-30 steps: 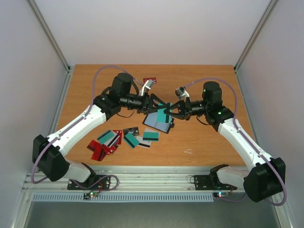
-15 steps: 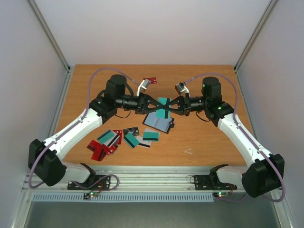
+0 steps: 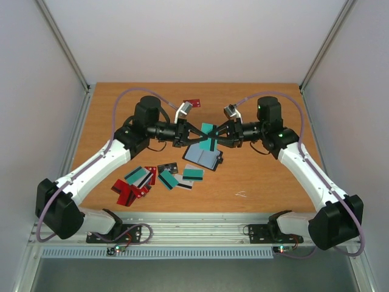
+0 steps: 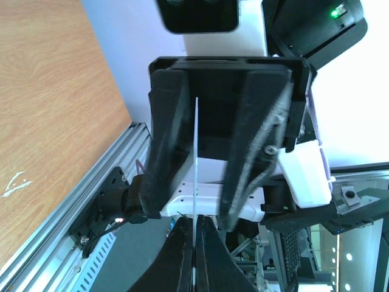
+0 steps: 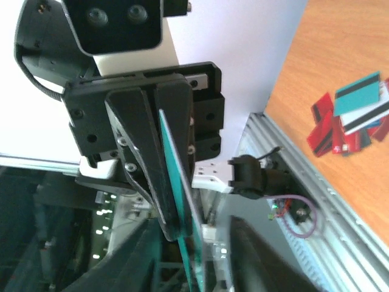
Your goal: Put the credit cards into the card holder
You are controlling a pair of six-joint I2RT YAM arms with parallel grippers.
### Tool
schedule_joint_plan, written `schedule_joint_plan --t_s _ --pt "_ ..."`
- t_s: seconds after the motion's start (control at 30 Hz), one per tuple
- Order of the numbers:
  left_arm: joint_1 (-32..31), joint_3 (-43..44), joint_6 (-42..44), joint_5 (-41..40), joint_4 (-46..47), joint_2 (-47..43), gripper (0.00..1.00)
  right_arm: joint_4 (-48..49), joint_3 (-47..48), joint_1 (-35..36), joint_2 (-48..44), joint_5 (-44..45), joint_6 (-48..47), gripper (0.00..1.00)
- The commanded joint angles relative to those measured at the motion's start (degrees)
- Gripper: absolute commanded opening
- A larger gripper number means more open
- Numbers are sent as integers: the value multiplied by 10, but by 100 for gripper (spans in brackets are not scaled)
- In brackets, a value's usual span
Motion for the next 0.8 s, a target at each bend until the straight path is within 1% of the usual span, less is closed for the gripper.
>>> schedule_joint_plan --t_s 0.0,0.03,0.07,0.1,0.13,0.2,0.3,0.4,0.5,0.63,0.77 --pt "17 29 53 -24 -103 -9 0 -220 57 -3 17 69 -168 45" --pt "26 35 94 -41 -152 -10 0 -291 73 -3 27 110 -212 46" --pt "37 41 128 -60 -197 -9 0 -343 83 -3 37 156 -235 45" --pt "48 47 153 -79 -239 -5 0 -378 87 -2 45 196 -259 40" --pt "59 54 192 -97 -278 1 0 -395 80 -2 50 229 -262 36" --pt "77 64 241 -122 -338 24 0 -379 42 -2 54 253 -239 35" --pt "90 81 319 -145 -387 69 0 -309 -26 9 66 267 -190 34" --pt "106 81 357 -135 -372 121 0 -248 -60 25 106 275 -175 33" --pt "125 84 375 -100 -330 183 0 -189 -72 32 166 257 -166 33" --pt "141 85 362 -66 -243 252 0 -107 -73 32 243 226 -157 33" --pt "142 114 367 -42 -222 313 0 -54 -76 32 298 224 -145 32"
